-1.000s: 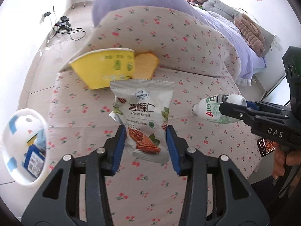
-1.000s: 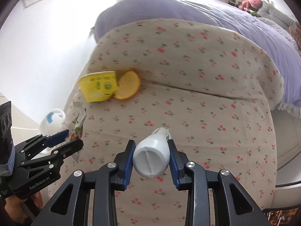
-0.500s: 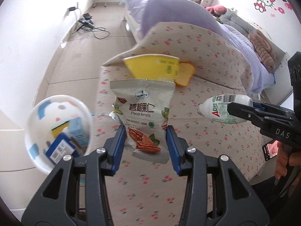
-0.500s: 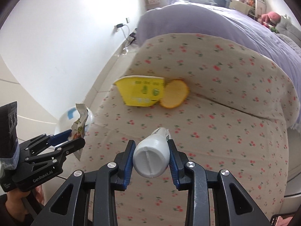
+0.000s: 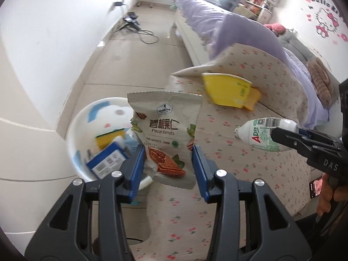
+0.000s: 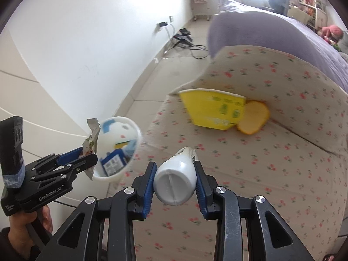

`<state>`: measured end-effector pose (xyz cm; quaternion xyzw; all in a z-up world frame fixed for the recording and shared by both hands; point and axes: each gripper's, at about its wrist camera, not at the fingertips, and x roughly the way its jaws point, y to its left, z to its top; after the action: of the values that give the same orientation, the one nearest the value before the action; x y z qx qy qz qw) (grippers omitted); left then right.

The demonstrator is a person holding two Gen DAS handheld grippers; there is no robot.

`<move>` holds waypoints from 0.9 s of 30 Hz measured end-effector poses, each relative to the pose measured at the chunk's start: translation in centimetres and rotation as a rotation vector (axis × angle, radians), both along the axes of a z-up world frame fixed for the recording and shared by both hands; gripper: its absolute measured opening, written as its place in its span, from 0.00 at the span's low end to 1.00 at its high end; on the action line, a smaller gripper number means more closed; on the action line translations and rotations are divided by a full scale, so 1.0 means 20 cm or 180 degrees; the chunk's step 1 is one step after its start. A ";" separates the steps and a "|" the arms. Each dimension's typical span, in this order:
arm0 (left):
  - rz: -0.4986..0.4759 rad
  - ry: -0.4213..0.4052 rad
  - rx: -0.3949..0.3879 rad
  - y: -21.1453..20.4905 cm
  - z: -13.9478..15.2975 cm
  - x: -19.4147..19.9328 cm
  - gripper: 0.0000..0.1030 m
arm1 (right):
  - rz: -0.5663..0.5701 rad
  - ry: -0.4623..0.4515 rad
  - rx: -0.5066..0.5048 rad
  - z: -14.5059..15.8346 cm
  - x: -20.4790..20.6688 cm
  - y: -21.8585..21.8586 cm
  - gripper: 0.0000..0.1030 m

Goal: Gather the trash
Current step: 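Carry the bag and bottle over the wastebasket and open both grippers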

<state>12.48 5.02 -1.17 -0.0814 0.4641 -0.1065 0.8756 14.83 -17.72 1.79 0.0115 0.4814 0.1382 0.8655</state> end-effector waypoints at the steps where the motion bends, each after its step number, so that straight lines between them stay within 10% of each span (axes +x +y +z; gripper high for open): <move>1: 0.0052 0.0013 0.0002 0.03 -0.01 0.01 0.44 | 0.0028 0.0007 0.0003 -0.01 0.01 0.03 0.34; 13: 0.0439 0.0106 0.0051 0.26 -0.14 0.10 0.45 | 0.0208 0.0184 0.0077 -0.14 0.13 0.32 0.34; 21: 0.0701 0.0266 0.0153 0.32 -0.17 0.11 0.94 | 0.0203 0.0223 0.0175 -0.19 0.20 0.41 0.34; 27: 0.0776 0.0353 0.0157 0.37 -0.16 0.07 0.99 | 0.0197 0.0214 0.0228 -0.20 0.23 0.45 0.34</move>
<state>13.80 12.34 -4.39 -0.1215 0.5009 0.0168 0.8568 19.48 -8.70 -2.25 0.0323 0.5051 0.1816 0.8431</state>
